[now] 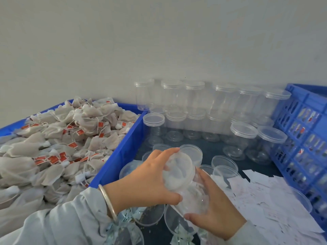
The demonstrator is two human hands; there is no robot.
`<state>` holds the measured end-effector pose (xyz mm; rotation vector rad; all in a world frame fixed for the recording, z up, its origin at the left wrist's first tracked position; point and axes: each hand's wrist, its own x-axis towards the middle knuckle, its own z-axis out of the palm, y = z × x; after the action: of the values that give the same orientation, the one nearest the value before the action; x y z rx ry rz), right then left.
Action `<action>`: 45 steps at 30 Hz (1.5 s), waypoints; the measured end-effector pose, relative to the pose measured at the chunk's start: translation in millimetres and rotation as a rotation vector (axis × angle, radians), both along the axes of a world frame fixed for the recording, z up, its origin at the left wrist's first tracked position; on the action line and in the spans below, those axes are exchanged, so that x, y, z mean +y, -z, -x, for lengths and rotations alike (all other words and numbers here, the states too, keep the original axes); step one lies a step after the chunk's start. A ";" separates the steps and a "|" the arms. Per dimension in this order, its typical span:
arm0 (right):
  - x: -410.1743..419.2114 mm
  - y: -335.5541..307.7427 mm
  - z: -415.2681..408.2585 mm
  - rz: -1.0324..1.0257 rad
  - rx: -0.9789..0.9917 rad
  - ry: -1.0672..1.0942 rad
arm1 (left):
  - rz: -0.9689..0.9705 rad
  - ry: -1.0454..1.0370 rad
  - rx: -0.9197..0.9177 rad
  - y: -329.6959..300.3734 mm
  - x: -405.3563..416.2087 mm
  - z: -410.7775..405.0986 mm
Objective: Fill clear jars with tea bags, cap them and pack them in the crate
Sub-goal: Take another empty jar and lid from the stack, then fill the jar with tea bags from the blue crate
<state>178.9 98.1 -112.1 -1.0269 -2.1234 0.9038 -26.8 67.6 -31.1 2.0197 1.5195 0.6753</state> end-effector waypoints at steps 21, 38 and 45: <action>6.0 14.3 8.2 -0.956 -0.036 0.542 | 0.342 -0.242 -0.165 1.7 12.1 -0.7; 19.5 14.4 -14.2 -0.662 0.090 0.842 | 0.322 -0.682 -0.913 -9.9 26.5 34.8; 17.0 12.9 -12.9 -0.622 0.101 0.816 | 0.271 -0.739 -0.937 -13.9 27.4 32.7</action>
<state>191.8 115.0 -125.0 -1.2849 -1.4969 -0.0970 -59.5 95.1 -17.2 0.6700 1.5582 1.3510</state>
